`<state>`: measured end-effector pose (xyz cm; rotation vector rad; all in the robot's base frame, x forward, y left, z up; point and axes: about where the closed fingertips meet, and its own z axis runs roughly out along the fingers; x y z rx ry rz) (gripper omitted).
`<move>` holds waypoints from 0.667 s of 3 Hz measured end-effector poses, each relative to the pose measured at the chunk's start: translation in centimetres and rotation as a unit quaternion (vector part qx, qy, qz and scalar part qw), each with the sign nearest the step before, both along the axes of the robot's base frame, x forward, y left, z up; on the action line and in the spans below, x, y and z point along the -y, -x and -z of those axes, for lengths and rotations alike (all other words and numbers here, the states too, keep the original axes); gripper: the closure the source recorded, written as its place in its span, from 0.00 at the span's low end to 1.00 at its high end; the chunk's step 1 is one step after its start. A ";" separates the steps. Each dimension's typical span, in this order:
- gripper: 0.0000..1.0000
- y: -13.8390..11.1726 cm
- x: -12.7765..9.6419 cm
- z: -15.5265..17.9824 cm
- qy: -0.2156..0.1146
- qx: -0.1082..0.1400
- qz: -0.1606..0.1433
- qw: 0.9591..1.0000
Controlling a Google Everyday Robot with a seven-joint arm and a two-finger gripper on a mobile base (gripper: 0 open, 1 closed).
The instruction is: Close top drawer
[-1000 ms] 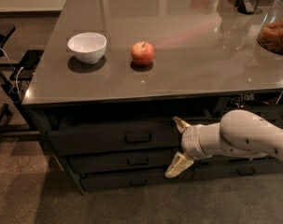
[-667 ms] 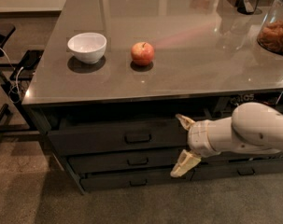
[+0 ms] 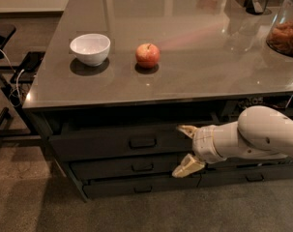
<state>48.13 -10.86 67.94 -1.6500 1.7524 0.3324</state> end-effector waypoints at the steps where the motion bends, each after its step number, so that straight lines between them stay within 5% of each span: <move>1: 0.42 0.0 0.0 0.0 0.000 0.000 0.000 1.000; 2: 0.66 -0.5 -0.7 1.4 0.010 -0.010 -0.006 1.000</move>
Offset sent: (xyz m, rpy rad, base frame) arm 0.0128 0.0150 -0.0383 -0.0497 0.0548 0.0246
